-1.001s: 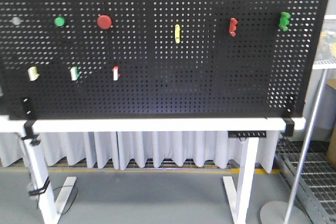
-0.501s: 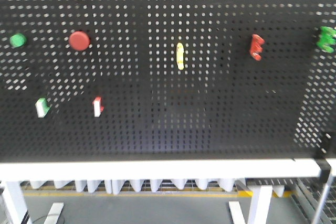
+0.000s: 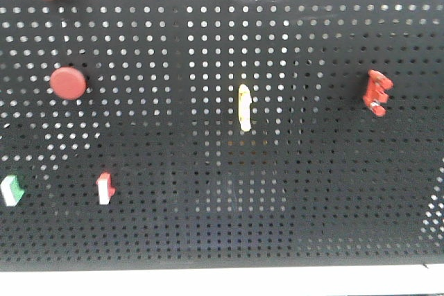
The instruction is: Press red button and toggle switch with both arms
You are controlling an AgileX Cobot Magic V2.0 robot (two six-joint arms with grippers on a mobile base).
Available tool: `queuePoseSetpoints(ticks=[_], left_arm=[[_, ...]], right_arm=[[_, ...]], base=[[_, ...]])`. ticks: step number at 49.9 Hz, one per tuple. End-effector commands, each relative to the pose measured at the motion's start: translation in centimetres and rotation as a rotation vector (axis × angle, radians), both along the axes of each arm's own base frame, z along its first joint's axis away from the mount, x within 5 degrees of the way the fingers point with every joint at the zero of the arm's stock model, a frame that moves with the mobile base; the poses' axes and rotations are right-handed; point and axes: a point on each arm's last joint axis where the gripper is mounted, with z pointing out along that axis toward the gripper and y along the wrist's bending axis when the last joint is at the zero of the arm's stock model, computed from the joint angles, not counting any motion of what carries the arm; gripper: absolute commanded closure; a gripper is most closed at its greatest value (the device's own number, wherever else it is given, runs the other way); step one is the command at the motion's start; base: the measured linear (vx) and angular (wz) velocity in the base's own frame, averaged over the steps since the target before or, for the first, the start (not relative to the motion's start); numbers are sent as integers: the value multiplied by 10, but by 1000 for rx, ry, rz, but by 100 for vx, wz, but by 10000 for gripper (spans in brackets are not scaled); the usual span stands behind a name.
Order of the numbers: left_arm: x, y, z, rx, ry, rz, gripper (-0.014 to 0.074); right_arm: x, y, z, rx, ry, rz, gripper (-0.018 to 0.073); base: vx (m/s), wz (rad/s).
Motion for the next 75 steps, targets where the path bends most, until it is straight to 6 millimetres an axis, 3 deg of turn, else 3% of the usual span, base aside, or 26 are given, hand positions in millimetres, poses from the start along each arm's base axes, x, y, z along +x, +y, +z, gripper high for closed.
queuePoseSetpoints(ticks=[1,67,75], left_arm=[[1,0,-2,-10,-56,1,594],[1,0,-2,-10,-56,1,594],[1,0,5,-8,-121,1,594]], right_arm=[[2,1,3,-12,-63,12,559],[2,1,3,-12,-63,12,559],[2,2,7,-13,-108,21,559]], base=[[14,1],[3,0],[0,0]])
